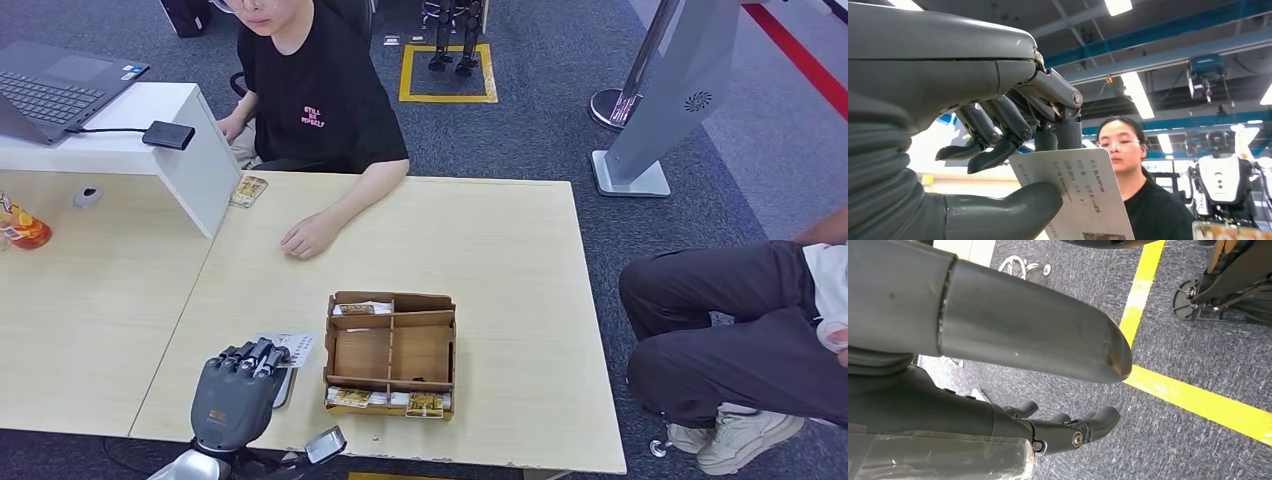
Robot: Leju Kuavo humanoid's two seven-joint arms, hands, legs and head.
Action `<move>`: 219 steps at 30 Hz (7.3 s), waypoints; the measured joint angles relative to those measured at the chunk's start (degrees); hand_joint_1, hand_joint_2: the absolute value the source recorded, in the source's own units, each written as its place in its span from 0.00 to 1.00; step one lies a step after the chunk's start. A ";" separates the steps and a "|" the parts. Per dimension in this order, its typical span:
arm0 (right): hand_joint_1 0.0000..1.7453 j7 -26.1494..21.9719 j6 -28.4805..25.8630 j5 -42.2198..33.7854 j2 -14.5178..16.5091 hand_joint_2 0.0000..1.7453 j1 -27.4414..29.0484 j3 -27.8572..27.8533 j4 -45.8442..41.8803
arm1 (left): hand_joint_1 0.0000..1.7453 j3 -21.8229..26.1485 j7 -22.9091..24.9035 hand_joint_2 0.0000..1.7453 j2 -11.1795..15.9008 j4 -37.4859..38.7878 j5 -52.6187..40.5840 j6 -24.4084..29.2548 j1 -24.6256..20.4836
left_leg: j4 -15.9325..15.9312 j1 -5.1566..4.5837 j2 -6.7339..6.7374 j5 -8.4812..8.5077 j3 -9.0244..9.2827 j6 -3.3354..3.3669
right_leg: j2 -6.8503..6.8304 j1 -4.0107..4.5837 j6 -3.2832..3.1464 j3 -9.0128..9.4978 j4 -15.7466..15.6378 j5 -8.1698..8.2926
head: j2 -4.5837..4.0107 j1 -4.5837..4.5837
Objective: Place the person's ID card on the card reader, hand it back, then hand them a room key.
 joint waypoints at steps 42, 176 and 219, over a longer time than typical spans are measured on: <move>0.00 0.21 0.21 1.00 -0.26 0.00 0.04 0.02 0.00 | 1.00 -7.40 4.53 1.00 0.60 8.45 0.00 0.00 -6.28 | 0.00 0.00 0.01 0.02 0.03 -0.01 | 0.02 0.00 -0.02 0.04 0.01 0.02 | 0.00 0.00; 0.00 -0.32 2.06 5.97 -1.14 0.00 -0.64 5.92 0.00 | 0.00 16.81 -17.51 1.00 -22.16 33.53 0.07 0.00 -19.67 | 0.04 -0.02 0.00 0.17 0.01 0.08 | 0.02 -0.01 0.01 0.05 0.01 0.23 | 0.00 0.00; 0.00 -0.13 0.21 -1.05 -1.11 0.00 0.33 0.18 0.02 | 0.60 20.20 -48.87 1.00 -18.47 -10.82 25.15 -2.52 9.42 | 0.02 -0.01 0.02 0.12 -0.08 0.15 | 0.01 -0.01 0.04 -0.07 -0.01 0.19 | 0.00 0.00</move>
